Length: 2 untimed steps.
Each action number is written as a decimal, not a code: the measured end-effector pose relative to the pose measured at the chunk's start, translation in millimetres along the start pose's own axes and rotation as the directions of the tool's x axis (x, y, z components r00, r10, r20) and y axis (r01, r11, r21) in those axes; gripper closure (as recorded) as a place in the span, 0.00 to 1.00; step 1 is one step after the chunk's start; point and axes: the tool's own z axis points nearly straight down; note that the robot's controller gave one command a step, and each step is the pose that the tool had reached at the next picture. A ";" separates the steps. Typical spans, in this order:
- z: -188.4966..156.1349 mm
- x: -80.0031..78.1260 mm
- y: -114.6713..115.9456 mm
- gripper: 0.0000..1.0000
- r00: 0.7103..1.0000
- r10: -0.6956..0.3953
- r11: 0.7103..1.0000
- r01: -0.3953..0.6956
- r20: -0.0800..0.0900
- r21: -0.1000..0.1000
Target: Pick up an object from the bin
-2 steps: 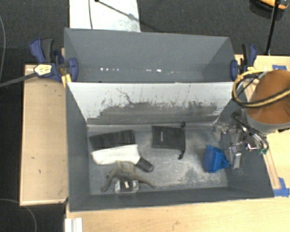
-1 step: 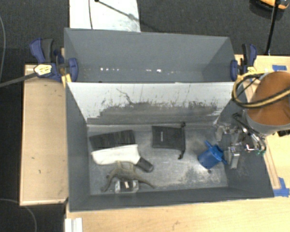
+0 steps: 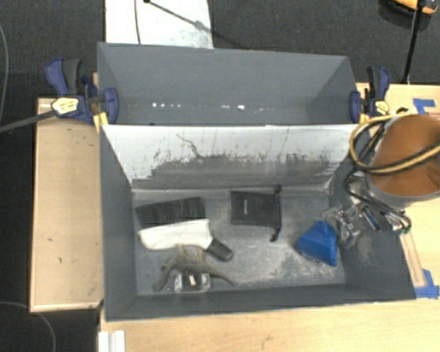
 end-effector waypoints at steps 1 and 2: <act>-0.1 -0.6 0.7 0.00 1.000 -0.002 1.000 0.002 0.001 -0.001; -0.1 -0.7 0.7 0.00 1.000 -0.002 1.000 0.002 0.001 -0.001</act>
Offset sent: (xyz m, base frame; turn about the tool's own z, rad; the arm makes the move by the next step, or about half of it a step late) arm 0.0000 0.0000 0.0000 0.0000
